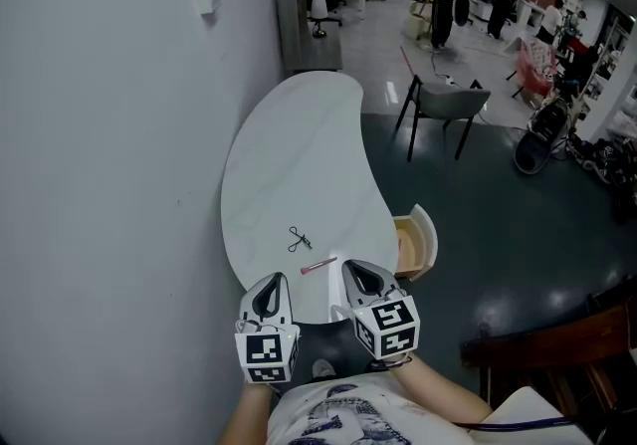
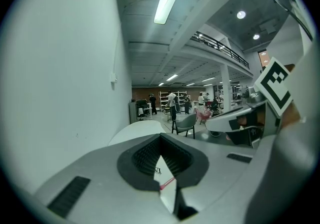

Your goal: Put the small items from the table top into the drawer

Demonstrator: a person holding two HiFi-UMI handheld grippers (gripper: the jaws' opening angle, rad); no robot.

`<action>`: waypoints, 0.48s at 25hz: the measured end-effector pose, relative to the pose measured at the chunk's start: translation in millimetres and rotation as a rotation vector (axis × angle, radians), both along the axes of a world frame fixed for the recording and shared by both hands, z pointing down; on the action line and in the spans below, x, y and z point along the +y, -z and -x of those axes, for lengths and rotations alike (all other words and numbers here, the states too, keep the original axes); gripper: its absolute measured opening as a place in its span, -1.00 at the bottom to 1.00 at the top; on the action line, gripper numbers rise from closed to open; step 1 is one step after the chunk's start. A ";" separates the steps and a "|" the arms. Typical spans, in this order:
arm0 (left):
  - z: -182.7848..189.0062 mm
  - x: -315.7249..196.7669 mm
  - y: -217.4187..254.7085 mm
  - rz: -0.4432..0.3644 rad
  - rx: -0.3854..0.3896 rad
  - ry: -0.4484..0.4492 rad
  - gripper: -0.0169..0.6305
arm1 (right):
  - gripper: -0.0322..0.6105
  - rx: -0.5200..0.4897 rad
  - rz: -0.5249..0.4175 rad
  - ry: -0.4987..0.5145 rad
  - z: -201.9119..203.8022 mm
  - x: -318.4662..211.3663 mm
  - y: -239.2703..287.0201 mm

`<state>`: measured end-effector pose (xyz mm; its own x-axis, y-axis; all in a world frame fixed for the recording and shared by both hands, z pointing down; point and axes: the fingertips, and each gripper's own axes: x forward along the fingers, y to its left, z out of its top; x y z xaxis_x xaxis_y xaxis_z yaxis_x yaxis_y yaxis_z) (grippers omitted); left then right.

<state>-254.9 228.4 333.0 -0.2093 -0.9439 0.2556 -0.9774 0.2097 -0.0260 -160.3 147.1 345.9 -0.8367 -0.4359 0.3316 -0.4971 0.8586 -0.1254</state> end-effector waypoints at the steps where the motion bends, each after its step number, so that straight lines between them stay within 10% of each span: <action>1: 1.9 3.2 -2.4 0.002 0.005 -0.003 -0.89 | -0.83 0.005 0.003 -0.003 1.2 3.6 -2.6; 12: 28.6 8.9 -31.0 0.026 0.072 0.015 -0.89 | -0.83 0.094 0.083 0.061 28.2 14.6 -42.8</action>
